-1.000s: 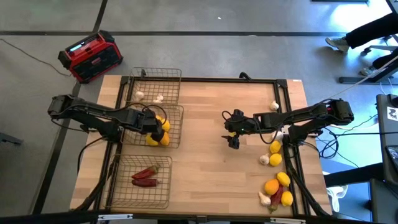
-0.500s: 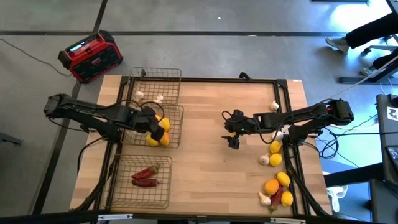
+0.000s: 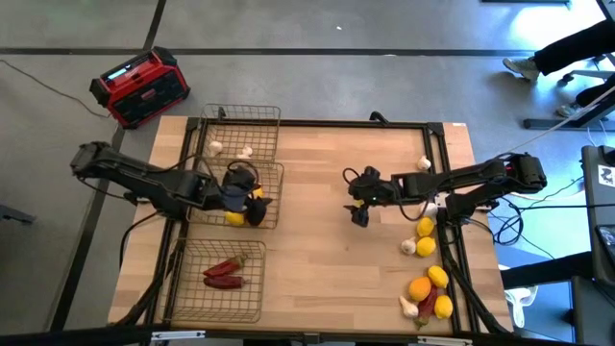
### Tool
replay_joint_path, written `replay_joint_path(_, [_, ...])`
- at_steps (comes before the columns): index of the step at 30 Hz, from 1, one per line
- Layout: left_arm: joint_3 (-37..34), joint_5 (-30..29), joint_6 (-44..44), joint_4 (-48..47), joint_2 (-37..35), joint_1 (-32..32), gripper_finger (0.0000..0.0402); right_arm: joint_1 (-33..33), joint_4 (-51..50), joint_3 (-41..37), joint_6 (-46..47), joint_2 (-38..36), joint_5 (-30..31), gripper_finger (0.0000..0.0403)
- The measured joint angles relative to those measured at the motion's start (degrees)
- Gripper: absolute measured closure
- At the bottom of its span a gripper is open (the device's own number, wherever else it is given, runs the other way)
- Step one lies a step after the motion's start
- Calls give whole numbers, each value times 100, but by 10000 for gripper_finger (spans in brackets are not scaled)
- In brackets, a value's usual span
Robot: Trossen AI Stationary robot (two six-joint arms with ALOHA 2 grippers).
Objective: Sort produce into baskets
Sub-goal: Put the garlic in the top wire basket
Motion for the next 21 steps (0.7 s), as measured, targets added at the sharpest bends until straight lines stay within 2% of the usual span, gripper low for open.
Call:
replay_joint_path(5, [-35,1,0,116,364,-2,101,-258,-539,1,325,0,327,80])
replay_joint_path(11, [-37,1,171,225,763,-2,101,-804,-1896,289,645,0,652,80])
replay_joint_path(18, [-41,3,605,688,851,-4,101,-1608,-3529,758,647,0,1302,80])
replay_joint_path(21, [-41,4,754,783,851,-28,101,-2065,-3971,789,615,0,1399,80])
